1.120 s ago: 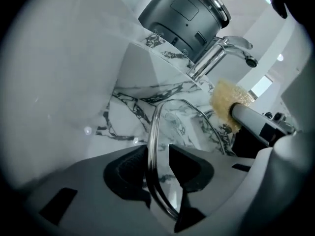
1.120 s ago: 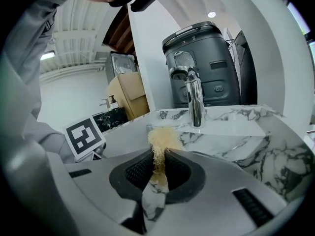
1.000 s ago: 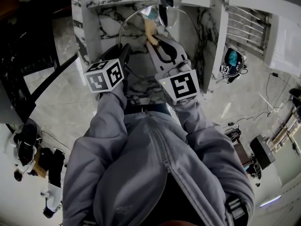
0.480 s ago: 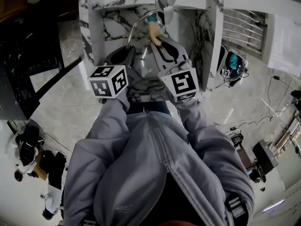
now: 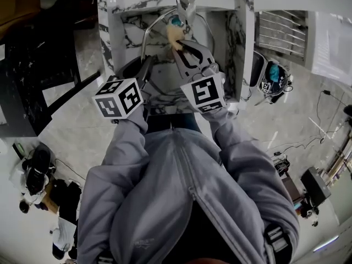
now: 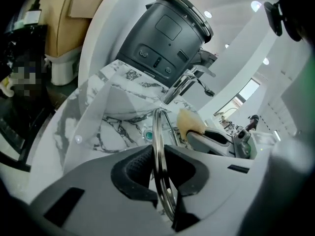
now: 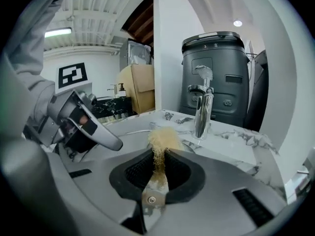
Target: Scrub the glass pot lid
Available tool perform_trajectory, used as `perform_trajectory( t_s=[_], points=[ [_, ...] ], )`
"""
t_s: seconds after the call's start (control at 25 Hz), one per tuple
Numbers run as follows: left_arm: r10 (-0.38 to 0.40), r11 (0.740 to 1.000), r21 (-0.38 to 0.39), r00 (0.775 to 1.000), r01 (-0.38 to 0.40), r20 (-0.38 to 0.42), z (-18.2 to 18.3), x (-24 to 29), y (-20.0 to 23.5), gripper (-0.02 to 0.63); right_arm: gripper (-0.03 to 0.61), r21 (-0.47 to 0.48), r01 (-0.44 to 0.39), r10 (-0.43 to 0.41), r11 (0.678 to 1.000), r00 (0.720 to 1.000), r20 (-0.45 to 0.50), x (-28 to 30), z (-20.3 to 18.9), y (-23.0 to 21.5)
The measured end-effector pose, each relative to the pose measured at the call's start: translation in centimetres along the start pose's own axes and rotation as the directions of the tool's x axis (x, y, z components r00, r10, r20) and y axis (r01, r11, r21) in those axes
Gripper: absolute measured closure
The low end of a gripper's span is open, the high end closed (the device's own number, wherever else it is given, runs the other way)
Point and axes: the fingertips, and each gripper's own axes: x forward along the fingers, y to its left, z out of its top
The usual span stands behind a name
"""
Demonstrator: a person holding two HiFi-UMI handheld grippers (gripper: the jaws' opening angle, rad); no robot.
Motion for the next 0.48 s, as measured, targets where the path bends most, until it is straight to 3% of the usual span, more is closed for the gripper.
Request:
perform_trajectory(
  t_s=[0.16,0.48],
  points=[
    [0.035,0.998,0.055,0.999,-0.036,0.015,0.8,-1.5,0.0,0.546,0.523,-0.141,0.005,-0.008,0.99,1.0,-0.023,0.8,0.7,0.4],
    [0.057,0.996,0.071,0.998,-0.059,0.029,1.1,-2.6,0.1,0.546,0.523,-0.361,-0.023,-0.014,0.932,0.995,-0.098,4.2,0.7,1.9]
  ],
)
